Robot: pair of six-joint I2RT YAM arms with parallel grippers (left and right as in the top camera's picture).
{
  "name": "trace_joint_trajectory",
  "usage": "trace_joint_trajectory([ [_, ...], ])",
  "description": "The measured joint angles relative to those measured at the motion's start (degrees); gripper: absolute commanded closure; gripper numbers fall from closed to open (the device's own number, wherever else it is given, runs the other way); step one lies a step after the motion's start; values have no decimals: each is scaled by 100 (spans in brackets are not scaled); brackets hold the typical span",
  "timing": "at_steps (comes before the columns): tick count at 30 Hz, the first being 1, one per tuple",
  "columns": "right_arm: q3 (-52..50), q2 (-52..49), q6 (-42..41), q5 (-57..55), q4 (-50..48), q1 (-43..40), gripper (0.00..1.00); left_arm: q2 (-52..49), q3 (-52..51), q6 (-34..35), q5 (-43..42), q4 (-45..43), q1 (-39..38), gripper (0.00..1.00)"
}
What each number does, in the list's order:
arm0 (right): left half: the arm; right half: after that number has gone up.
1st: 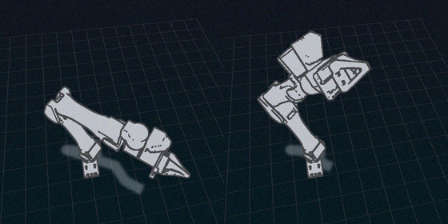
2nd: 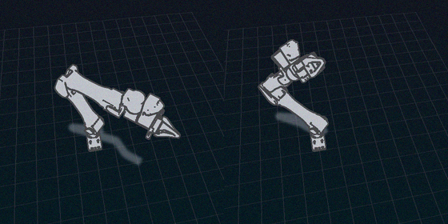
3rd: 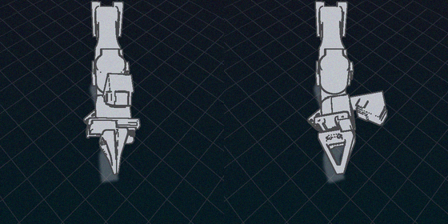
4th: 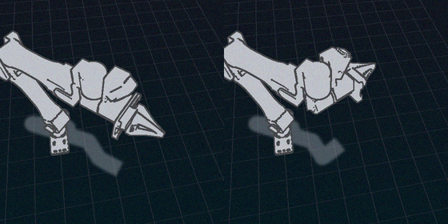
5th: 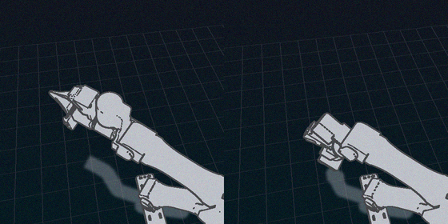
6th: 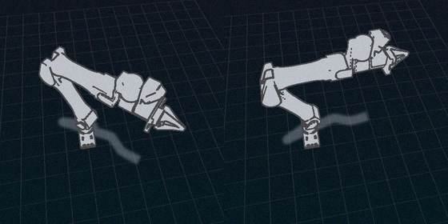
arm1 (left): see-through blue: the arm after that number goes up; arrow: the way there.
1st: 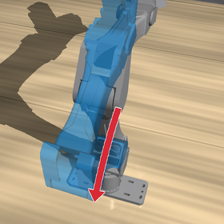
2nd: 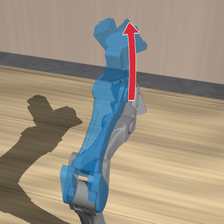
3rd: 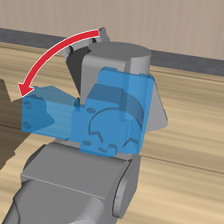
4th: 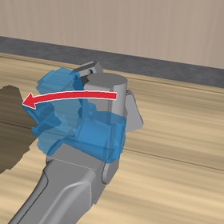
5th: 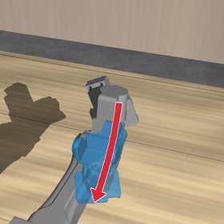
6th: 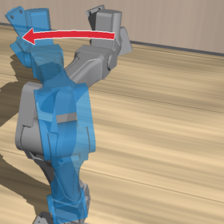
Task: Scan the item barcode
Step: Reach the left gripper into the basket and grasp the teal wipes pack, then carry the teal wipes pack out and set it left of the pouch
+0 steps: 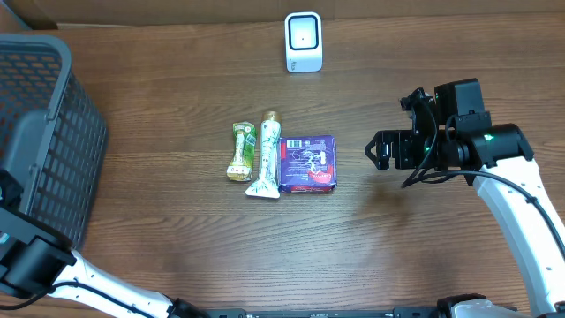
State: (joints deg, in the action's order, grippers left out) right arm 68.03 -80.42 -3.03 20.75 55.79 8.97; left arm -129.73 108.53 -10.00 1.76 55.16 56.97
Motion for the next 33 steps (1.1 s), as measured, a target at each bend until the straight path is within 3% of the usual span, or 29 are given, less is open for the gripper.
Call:
trace_joint_trajectory([
  [8, 0, 0, 0, 0, -46, 0, 0, -319, 1749, 1408, -520, 1314, -260, 96],
  [13, 0, 0, 0, 0, -83, 0, 0, -184, 2977, 1915, -684, 1582, -498, 96],
  [20, 0, 0, 0, 0, -107, 0, 0, 533, 3757, 2127, -955, 1690, -1261, 96],
  [25, 0, 0, 2, 0, -122, 0, 0, 1379, 3836, 2175, -1078, 1779, -2293, 96],
  [33, 0, 0, 0, -2, -170, 0, 0, 2037, 3928, 2236, -1025, 2959, -3869, 96],
])
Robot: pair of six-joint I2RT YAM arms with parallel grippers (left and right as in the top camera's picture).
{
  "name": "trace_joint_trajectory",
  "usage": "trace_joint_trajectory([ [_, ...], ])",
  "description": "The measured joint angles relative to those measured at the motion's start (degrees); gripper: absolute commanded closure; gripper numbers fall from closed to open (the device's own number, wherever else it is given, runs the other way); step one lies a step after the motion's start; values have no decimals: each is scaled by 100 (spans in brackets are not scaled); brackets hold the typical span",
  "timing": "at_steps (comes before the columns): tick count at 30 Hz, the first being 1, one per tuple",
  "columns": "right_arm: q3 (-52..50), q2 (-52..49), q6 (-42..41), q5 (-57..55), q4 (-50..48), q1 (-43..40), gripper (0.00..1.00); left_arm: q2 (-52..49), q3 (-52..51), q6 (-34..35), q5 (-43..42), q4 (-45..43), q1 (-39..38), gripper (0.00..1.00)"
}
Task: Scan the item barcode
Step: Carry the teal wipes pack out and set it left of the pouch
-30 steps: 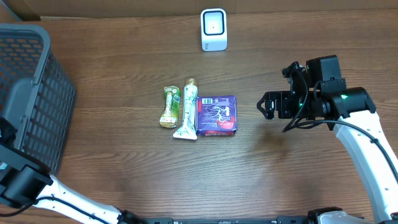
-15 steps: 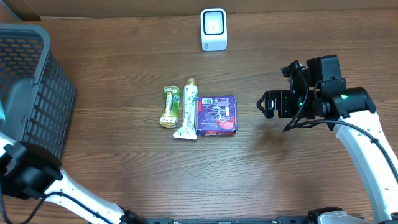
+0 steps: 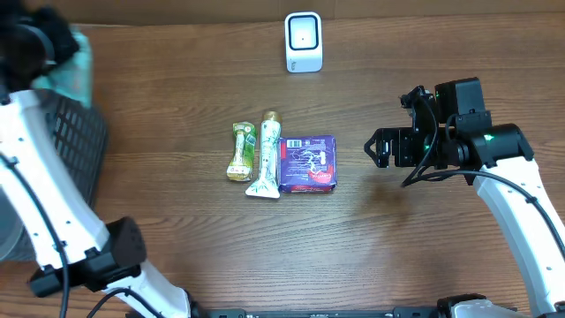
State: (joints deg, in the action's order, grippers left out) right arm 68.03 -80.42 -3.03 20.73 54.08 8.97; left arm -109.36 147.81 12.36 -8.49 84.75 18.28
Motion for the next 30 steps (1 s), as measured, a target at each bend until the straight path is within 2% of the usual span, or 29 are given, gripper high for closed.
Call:
trace_joint_trajectory([
  [4, 0, 0, 4, 4, -94, 0, 0, -223, -118, 409, 391, 728, -896, 96],
  [9, 0, 0, 2, 2, -221, 0, 0, -708, -741, 772, 791, 909, -1502, 96],
  [17, -2, 0, 2, 0, -245, 0, 0, -1753, -2214, 1436, 1113, 330, -2061, 96],
  [26, -2, 0, 4, 2, -264, 0, 0, -1856, -3244, 1733, 907, -492, -2243, 96],
  [27, -2, 0, 2, 4, -264, 0, 0, -1856, -3272, 1738, 887, -498, -2269, 93],
  [29, -2, 0, 2, 2, -282, 0, 0, -1856, -3294, 1742, 848, -511, -2321, 60],
  [30, -2, 0, 2, 2, -293, 0, 0, -1856, -3294, 1768, 831, -514, -2341, 49],
])
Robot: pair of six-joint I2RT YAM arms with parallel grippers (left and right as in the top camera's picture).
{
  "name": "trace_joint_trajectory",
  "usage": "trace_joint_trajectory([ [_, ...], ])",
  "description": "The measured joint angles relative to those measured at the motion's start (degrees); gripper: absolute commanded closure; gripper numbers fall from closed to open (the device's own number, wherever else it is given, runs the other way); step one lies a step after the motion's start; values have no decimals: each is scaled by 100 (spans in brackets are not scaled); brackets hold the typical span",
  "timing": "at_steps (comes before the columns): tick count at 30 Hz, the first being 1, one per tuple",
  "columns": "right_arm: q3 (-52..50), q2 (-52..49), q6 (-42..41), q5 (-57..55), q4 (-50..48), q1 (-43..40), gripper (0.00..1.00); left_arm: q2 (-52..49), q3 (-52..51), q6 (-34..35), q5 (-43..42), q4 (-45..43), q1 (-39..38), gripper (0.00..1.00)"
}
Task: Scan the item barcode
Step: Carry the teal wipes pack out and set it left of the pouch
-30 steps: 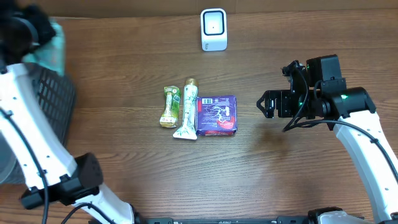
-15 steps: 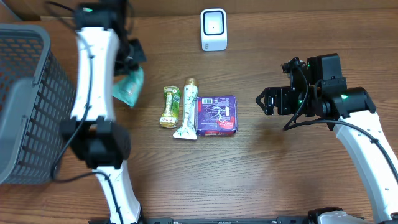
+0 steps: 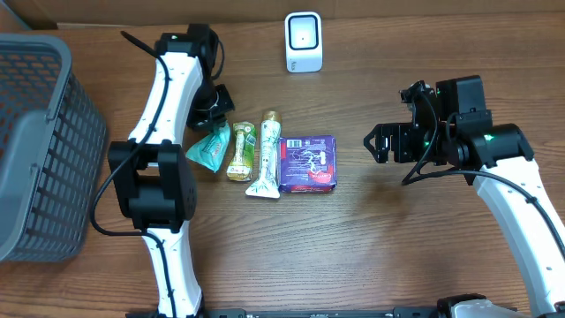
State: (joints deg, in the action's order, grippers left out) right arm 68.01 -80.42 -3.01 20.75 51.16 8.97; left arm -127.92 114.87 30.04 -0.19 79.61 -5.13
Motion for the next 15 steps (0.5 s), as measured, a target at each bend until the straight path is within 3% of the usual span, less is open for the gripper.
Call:
trace_joint_trajectory([
  [1, 0, 0, 0, -2, -11, 0, 0, 0, 0, -9, -15, 0, -15, 42],
  [3, 0, 0, 0, 0, -11, 0, 0, 0, 0, -52, -31, 2, -42, 40],
  [15, 0, 0, 0, 0, -52, 0, 0, 22, 481, -302, -66, 330, -48, 43],
])
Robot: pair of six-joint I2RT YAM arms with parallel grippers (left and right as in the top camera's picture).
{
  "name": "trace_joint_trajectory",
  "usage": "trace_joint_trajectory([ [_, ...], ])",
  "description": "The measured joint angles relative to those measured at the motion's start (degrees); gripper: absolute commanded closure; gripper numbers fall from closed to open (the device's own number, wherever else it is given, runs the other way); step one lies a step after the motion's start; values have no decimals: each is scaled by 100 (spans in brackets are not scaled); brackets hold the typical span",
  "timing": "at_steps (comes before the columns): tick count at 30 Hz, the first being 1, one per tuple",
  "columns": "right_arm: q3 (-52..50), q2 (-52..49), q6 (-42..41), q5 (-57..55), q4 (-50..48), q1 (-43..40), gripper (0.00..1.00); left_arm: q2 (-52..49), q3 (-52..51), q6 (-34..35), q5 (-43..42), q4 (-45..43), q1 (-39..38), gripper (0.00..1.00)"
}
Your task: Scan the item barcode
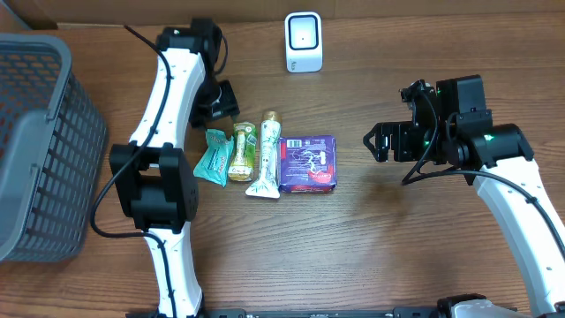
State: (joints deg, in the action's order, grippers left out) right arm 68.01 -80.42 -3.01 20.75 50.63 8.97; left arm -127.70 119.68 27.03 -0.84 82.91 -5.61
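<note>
A white barcode scanner (304, 41) stands at the far edge of the table. In a row at mid-table lie a teal packet (210, 155), a green-yellow bar (240, 151), a white-green tube (266, 155) and a purple packet (308, 162). My left gripper (217, 102) hovers just beyond the teal packet, open and apart from it. To the right of the purple packet, my right gripper (374, 143) is open and holds nothing.
A large grey mesh basket (40, 141) takes up the left side of the table. The left arm (168, 97) stretches from the near edge up past the row of items. A cardboard wall runs along the far edge.
The teal packet, then under my left gripper beside the green-yellow bar, now lies flat on the table. The left gripper has let it go and drawn back a little toward the far edge.
At first three items lay on the table and my left arm was low at the near left by the basket. Then the left gripper was up at the far left with a teal packet. Later it held the packet beside the bar; now the packet lies released there.
</note>
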Motion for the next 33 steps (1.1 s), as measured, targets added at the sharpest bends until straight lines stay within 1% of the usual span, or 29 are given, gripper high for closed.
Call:
trace_joint_trajectory([
  [3, 0, 0, 0, 0, -4, 0, 0, 184, 509, -105, 0, 17, 0, 41],
  [6, 2, 0, 0, 0, -7, 0, 0, 645, 1014, -262, 9, 17, 0, 40],
  [9, 2, 0, 0, 2, -11, 0, 0, 1333, 1502, -435, 166, 0, 0, 39],
  [13, 0, 0, 0, 0, -24, 0, 0, 2343, 1816, -612, 555, 9, 0, 39],
  [18, 2, 0, 0, 0, -59, 0, 0, 3346, 1873, -761, 1001, 181, 0, 40],
  [22, 0, 0, -2, 2, -66, 0, 0, 3812, 1878, -798, 1508, 555, 0, 48],
  [24, 0, 0, 0, 2, -85, 0, 0, 3928, 1880, -787, 1805, 901, 0, 51],
  [25, 0, 0, 0, 2, -107, 0, 0, 3963, 1880, -745, 1971, 1088, 0, 54],
  [27, 0, 0, -2, 0, -162, 0, 0, 3995, 1867, -621, 2236, 1360, 0, 54],
  [33, 0, 0, 50, 4, -254, 0, 0, 4151, 1128, -452, 2406, 1362, -4, 55],
])
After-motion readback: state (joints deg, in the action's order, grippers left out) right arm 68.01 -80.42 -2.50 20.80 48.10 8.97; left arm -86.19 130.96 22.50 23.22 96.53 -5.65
